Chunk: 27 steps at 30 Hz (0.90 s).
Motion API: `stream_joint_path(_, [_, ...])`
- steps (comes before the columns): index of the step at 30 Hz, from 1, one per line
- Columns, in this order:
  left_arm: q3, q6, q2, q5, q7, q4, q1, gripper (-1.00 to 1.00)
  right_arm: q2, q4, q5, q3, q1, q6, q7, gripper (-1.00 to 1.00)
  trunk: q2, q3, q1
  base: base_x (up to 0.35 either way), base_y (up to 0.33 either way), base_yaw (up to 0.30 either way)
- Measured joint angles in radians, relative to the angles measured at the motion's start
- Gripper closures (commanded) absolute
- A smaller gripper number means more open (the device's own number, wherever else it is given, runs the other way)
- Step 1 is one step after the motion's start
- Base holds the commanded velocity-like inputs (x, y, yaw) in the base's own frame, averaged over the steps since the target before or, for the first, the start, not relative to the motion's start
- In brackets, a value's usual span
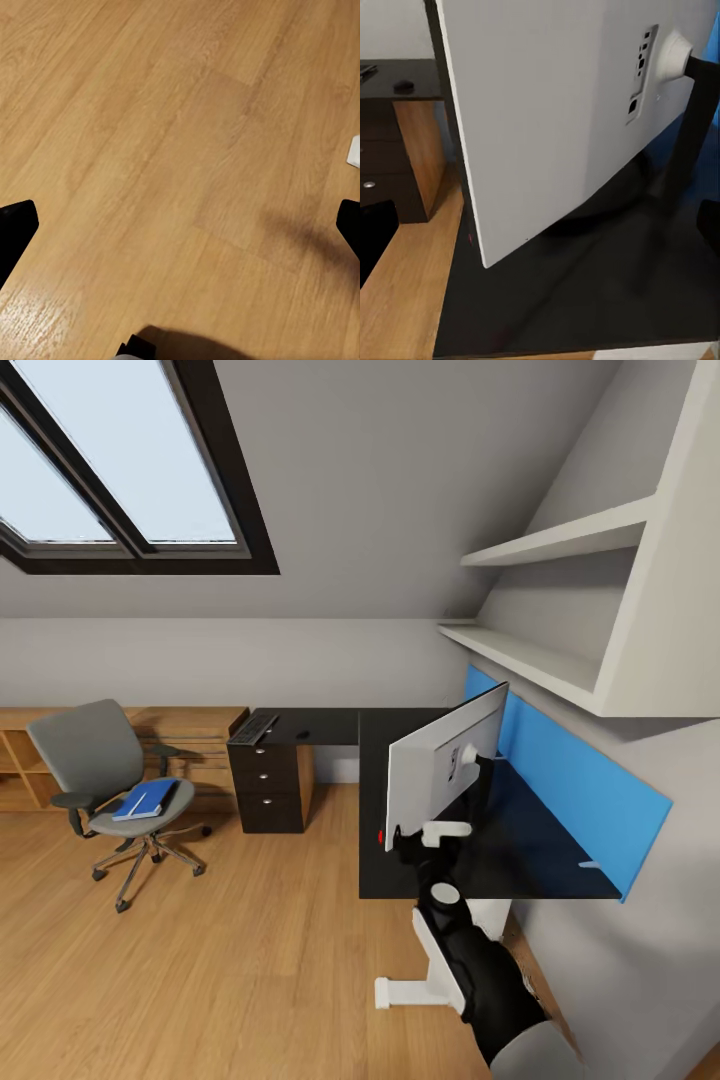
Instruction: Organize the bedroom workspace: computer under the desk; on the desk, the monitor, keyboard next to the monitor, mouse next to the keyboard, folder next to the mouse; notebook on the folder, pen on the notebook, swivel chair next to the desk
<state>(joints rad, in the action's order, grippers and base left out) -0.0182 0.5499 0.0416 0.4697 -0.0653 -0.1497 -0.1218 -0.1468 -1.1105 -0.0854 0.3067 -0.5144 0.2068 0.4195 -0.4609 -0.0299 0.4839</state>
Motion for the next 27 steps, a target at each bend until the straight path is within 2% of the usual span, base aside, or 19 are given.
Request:
stream_joint_path(4, [0.000, 0.000, 0.000, -0.001, 0.000, 0.000, 0.000, -1.00, -0.004, -0.020, 0.001, 0.104, 0.001, -0.025, 0.106, -1.00, 0.000, 0.000, 0.000, 0.000, 0.000, 0.000])
stream_joint_path(10, [0.002, 0.000, 0.000, -0.002, 0.000, 0.000, 0.000, -1.00, -0.005, -0.048, -0.005, 0.249, 0.002, -0.084, 0.305, -1.00, 0.000, 0.000, 0.000, 0.000, 0.000, 0.000])
stream_joint_path(14, [0.002, 0.000, 0.000, -0.002, 0.000, 0.000, 0.000, -1.00, -0.005, -0.047, -0.011, 0.327, 0.002, -0.126, 0.381, -1.00, 0.000, 0.000, 0.000, 0.000, 0.000, 0.000])
stream_joint_path(19, [0.003, 0.000, -0.001, -0.002, 0.000, 0.000, 0.000, -1.00, -0.003, -0.032, -0.010, 0.375, 0.002, -0.173, 0.422, -1.00, 0.000, 0.000, 0.000, 0.000, 0.000, 0.000])
stream_joint_path(27, [0.003, 0.000, -0.002, -0.002, 0.000, 0.000, 0.000, -1.00, -0.004, 0.010, -0.008, 0.396, 0.002, -0.219, 0.438, -1.00, 0.000, 0.000, 0.000, 0.032, 0.020, 0.000])
